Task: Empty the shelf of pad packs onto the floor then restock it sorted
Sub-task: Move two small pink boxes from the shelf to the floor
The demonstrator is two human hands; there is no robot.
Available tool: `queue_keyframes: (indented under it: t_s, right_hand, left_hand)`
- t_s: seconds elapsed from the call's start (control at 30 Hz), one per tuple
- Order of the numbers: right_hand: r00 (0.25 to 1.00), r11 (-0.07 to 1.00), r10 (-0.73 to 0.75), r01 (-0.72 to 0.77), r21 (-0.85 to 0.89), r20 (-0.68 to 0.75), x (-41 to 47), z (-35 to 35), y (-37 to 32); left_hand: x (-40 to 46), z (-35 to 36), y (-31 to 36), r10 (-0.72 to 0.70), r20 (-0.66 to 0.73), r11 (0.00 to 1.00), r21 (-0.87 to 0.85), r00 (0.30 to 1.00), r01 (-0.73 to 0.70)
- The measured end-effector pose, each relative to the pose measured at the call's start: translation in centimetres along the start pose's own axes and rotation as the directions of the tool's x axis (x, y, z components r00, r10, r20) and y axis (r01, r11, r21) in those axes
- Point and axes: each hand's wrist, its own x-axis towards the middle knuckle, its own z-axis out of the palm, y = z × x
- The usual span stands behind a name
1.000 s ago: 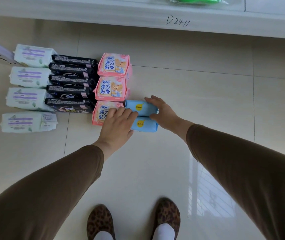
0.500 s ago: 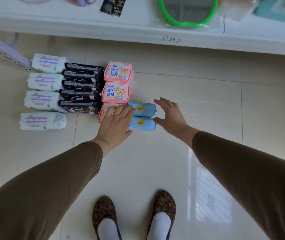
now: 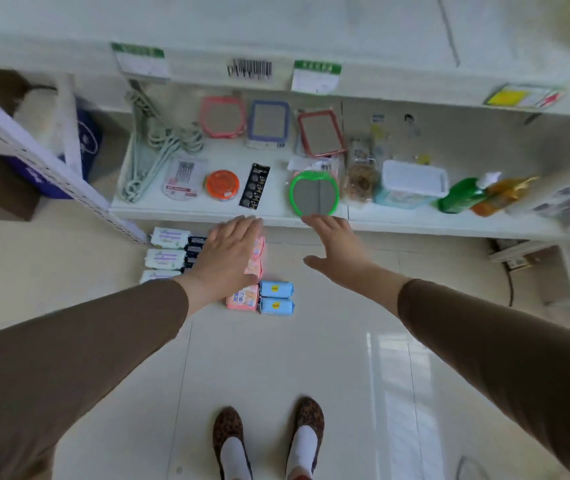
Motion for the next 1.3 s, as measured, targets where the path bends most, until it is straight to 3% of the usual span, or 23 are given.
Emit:
queue_keyframes:
  t_s: [0.4, 0.67, 0.8, 1.03, 1.3]
  right_hand:
    - [0.963, 0.988, -0.15, 0.14, -0.059, -0.225, -10.9, -30.1, -15.1]
    - [0.837, 0.963, -0.262, 0.191, -0.192, -0.48, -17.1, -46.5, -20.7]
    - [0.76, 0.962, -0.274, 0.206, -0.181, -0.589, -18.4, -53.2, -21.7]
    - [0.631, 0.953, -0.299, 0.227, -0.199, -0.716, -16.3, -64.3, -20.1]
    - [0.636, 0.961, -0.274, 0.206, -0.184, -0.721, -10.1, -76.3, -16.1]
  left_hand:
    - [-8.2, -35.9, 4.9, 0.152, -0.16, 0.987, 0.083, 0.975, -0.14]
    - [-11.1, -53.6, 9.1, 0.299, -0.342, 0.951, 0.181, 0.891, -0.249]
    - [-11.1, -61.1, 12.6, 0.356, -0.424, 0.934, 0.202, 0.833, -0.296]
    - [-7.0, -70.5, 17.6, 0.318, -0.533, 0.948, 0.155, 0.784, -0.28]
    - [1.5, -78.4, 20.9, 0.226, -0.597, 0.974, 0.115, 0.77, -0.197]
